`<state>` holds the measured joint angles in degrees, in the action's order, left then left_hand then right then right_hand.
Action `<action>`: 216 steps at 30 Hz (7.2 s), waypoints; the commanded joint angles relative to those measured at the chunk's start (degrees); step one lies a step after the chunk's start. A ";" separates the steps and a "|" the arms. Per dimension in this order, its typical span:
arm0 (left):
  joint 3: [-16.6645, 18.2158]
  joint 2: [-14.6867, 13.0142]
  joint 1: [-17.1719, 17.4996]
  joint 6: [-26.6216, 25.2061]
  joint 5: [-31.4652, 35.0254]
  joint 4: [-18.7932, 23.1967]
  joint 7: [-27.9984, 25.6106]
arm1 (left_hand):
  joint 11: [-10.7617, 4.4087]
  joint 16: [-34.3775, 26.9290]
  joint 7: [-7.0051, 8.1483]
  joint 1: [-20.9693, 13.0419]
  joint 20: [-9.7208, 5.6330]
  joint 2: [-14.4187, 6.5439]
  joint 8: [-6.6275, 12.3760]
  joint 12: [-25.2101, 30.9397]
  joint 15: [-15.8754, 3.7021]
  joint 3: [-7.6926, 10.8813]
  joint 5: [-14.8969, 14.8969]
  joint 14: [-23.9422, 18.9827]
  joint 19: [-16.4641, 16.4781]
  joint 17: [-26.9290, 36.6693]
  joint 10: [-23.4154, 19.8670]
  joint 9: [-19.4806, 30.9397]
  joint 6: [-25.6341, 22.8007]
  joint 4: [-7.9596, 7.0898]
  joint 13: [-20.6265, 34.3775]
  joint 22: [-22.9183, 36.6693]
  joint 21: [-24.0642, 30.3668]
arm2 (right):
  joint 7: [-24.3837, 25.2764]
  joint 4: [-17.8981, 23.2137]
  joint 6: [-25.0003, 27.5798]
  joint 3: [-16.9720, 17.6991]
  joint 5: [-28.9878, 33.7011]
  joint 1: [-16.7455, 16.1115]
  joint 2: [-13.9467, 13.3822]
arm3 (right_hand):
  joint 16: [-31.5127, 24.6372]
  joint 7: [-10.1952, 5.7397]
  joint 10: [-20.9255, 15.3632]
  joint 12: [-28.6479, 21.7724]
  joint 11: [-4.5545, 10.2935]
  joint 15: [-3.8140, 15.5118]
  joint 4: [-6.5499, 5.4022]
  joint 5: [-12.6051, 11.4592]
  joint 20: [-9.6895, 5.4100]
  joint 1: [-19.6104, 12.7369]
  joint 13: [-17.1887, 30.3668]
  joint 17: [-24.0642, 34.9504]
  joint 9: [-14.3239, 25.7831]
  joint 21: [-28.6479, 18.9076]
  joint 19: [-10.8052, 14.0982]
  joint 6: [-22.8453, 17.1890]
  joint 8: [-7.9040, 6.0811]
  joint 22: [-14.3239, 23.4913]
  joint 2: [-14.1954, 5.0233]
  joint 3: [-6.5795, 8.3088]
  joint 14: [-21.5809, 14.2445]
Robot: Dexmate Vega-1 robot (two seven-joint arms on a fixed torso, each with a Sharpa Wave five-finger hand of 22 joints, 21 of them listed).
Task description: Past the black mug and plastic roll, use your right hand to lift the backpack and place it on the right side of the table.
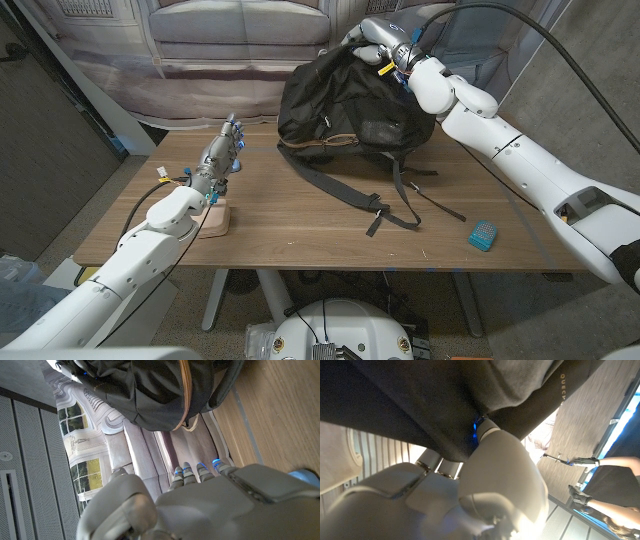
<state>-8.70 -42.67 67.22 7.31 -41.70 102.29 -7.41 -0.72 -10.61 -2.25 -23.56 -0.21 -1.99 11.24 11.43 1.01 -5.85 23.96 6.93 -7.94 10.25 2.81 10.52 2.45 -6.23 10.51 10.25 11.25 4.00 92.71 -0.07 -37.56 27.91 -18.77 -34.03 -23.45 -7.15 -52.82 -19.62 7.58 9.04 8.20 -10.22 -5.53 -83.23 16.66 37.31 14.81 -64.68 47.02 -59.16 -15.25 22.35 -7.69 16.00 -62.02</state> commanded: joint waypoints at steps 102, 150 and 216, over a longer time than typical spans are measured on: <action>-1.51 0.65 -2.04 0.65 -1.38 -3.40 2.61 | -0.06 -0.11 -0.24 -0.51 0.30 -1.07 0.04 0.01 0.10 -1.98 0.35 0.42 -0.82 0.24 0.70 0.20 0.15 -0.03 0.13 0.18 0.19 | 7.80 -20.59 3.25 -13.27 -0.35 0.48 9.15 | 3.65 -1.43 -1.07 1.59 0.72 3.68 -0.56 -0.96 -7.66 3.98 1.16 -1.33 0.86 -1.78 -4.26 0.44 0.82 -2.54 -0.55 1.89 0.82; -1.83 0.52 -2.86 0.83 -1.71 -4.56 3.88 | -0.12 -0.06 0.03 -0.75 0.82 -1.37 0.03 0.02 0.33 -2.63 0.39 0.63 -1.09 0.24 0.74 0.20 0.15 -0.01 0.13 0.19 0.16 | 2.14 -16.26 6.30 -14.15 0.02 0.97 7.14 | 13.47 -3.97 15.28 6.96 0.14 -0.04 -9.05 -1.09 -0.51 29.95 2.07 -9.24 0.69 10.67 -12.60 21.30 4.57 -12.85 9.59 -3.01 22.05; -2.52 0.64 -3.29 0.79 -1.17 -3.92 3.71 | -0.21 -0.10 0.08 -1.08 1.28 -1.79 0.06 0.02 0.53 -3.54 0.43 0.80 -1.42 0.25 0.87 0.21 0.07 -0.01 0.13 0.20 0.18 | -9.82 -4.63 15.71 -12.66 5.41 3.60 1.98 | 12.72 -0.42 37.52 7.55 -6.95 -12.23 -14.70 -8.73 17.77 51.62 -2.90 -25.10 -2.44 34.52 -36.05 44.07 4.05 -12.34 17.37 -14.29 51.54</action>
<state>-10.86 -41.90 64.44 8.70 -43.20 98.06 -3.60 -1.04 -10.61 -2.25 -24.31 0.80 -3.19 11.24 11.43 1.34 -8.85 24.18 7.25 -8.95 10.25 3.13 10.51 2.45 -6.38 10.51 10.25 11.25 -4.30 85.71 14.45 -51.16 32.50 -14.86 -30.65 -10.40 -7.57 -15.32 -11.75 0.40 -3.18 -6.42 -18.63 12.18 -32.14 13.71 12.24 12.24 -30.27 10.69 -14.93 -10.64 9.74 9.79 2.13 -10.52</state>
